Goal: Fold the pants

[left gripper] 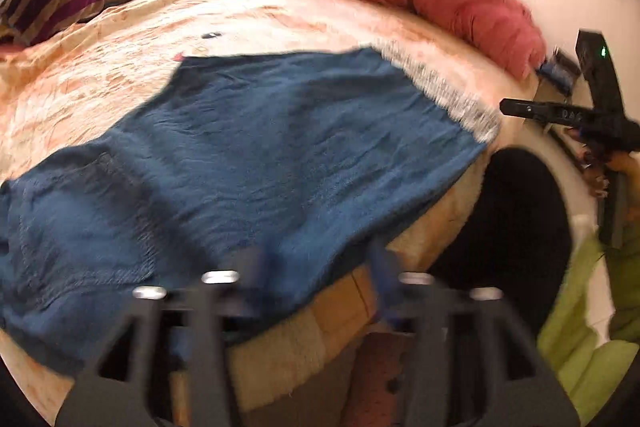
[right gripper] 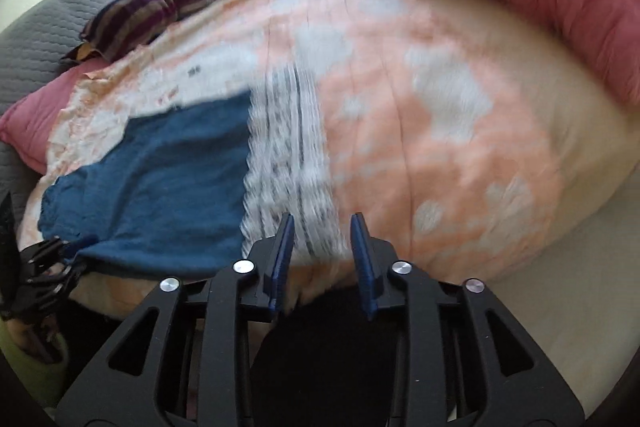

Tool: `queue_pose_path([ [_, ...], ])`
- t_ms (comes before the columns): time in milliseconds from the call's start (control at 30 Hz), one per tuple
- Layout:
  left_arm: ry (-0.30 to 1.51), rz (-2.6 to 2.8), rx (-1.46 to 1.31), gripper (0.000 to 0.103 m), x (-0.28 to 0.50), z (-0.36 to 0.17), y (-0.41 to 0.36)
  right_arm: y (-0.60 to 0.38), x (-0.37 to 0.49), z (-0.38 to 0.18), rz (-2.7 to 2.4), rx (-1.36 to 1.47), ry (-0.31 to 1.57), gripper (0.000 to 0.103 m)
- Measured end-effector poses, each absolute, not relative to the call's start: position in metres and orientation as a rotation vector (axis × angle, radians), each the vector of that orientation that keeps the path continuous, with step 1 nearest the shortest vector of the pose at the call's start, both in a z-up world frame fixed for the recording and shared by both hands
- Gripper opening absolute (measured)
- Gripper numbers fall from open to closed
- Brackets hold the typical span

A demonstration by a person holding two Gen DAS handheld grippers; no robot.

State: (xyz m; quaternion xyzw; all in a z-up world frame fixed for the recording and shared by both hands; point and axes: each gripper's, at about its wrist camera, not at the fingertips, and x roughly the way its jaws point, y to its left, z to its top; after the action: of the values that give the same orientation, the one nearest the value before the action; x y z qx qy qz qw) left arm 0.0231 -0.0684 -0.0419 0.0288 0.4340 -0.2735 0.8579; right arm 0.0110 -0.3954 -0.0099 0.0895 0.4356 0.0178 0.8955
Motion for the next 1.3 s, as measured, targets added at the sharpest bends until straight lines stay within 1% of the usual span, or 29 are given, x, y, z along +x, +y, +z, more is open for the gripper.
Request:
queue_pose_path([
  [33,0.904,-0.57,0.039,0.055,0.02,-0.037,-0.06,-0.388,0.011,-0.001,0.064,0.161,0.87,0.032],
  [133,0.838,-0.466,-0.025,0.057,0.011,-0.013,-0.018,-0.366,0.021,0.006,0.159,0.108,0.846,0.039],
  [200,0.813,-0.342,-0.083,0.064,0.011,-0.002,0.017,-0.342,0.034,0.003,0.229,0.052,0.86,0.042],
  [267,0.795,-0.219,-0.118,0.068,0.012,0.004,0.048,-0.323,0.046,-0.005,0.267,0.0,0.882,0.043],
  [333,0.795,-0.047,-0.122,0.079,0.015,0.004,0.078,-0.312,0.054,-0.014,0.274,-0.025,0.91,0.044],
  [367,0.796,0.01,-0.132,0.088,0.016,0.003,0.089,-0.311,0.054,-0.018,0.275,-0.019,0.918,0.044],
  [400,0.793,0.052,-0.154,0.089,0.017,0.001,0.1,-0.31,0.054,-0.021,0.277,-0.01,0.925,0.045],
  [467,0.825,0.077,-0.189,0.089,0.026,-0.008,0.113,-0.312,0.054,-0.027,0.279,-0.001,0.944,0.05],
  [533,0.864,0.091,-0.213,0.089,0.037,-0.021,0.116,-0.316,0.053,-0.032,0.258,-0.008,0.965,0.051],
  [567,0.879,0.084,-0.231,0.078,0.043,-0.029,0.115,-0.32,0.054,-0.034,0.248,0.002,0.976,0.052],
  [600,0.891,0.077,-0.236,0.039,0.048,-0.034,0.113,-0.324,0.054,-0.037,0.239,0.017,0.991,0.053],
  [633,0.894,0.077,-0.217,0.04,0.052,-0.035,0.11,-0.327,0.056,-0.04,0.233,0.027,1.011,0.054],
  [767,0.807,0.122,-0.16,0.04,0.049,-0.016,0.121,-0.329,0.055,-0.047,0.236,0.053,1.032,0.054],
  [867,0.846,0.107,-0.19,0.041,0.052,-0.021,0.135,-0.328,0.053,-0.05,0.241,0.052,1.038,0.055],
  [933,0.873,0.1,-0.203,0.044,0.051,-0.032,0.136,-0.327,0.053,-0.052,0.243,0.05,1.041,0.057],
  [967,0.866,0.108,-0.217,0.051,0.05,-0.032,0.138,-0.328,0.054,-0.051,0.247,0.054,1.041,0.058],
  [1000,0.844,0.126,-0.239,0.053,0.046,-0.026,0.141,-0.329,0.054,-0.05,0.253,0.058,1.04,0.058],
  [1067,0.762,0.144,-0.217,0.054,0.037,-0.003,0.137,-0.333,0.054,-0.042,0.283,0.079,1.025,0.058],
  [1100,0.722,0.156,-0.169,0.063,0.035,0.009,0.131,-0.336,0.054,-0.036,0.292,0.086,1.003,0.058],
  [1133,0.692,0.163,-0.124,0.066,0.034,0.019,0.124,-0.339,0.055,-0.029,0.295,0.085,0.978,0.058],
  [1200,0.636,0.123,-0.034,0.067,0.042,0.042,0.1,-0.349,0.064,-0.012,0.293,0.084,0.915,0.059],
  [1267,0.626,0.009,-0.019,0.067,0.062,0.054,0.072,-0.364,0.081,-0.001,0.271,0.109,0.878,0.059],
  [1300,0.636,-0.027,-0.02,0.069,0.071,0.055,0.063,-0.37,0.091,0.001,0.264,0.12,0.867,0.059],
])
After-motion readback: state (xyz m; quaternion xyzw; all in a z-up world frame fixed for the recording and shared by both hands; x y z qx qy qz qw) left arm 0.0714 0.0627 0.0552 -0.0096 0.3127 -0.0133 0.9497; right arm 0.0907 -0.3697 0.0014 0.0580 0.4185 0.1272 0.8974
